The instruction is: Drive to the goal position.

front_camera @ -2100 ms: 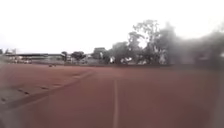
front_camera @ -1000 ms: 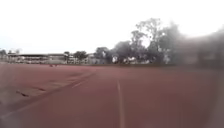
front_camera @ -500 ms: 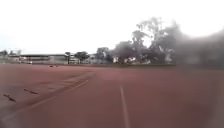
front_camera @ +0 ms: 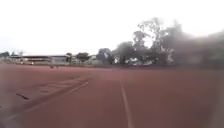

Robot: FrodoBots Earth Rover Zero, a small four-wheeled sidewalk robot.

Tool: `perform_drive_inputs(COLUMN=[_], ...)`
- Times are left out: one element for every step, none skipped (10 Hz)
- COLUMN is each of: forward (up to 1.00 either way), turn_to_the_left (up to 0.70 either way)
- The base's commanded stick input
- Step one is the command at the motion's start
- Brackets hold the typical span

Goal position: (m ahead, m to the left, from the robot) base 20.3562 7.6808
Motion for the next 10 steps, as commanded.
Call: perform_drive_inputs(forward=[0.70, 0.70, 0.70, 0.70, 0.70, 0.70, 0.70, 0.70, 0.70, 0.70], turn_to_the_left=[0.00, 0.00, 0.00, 0.00, 0.00, 0.00, 0.00, 0.00, 0.00, 0.00])
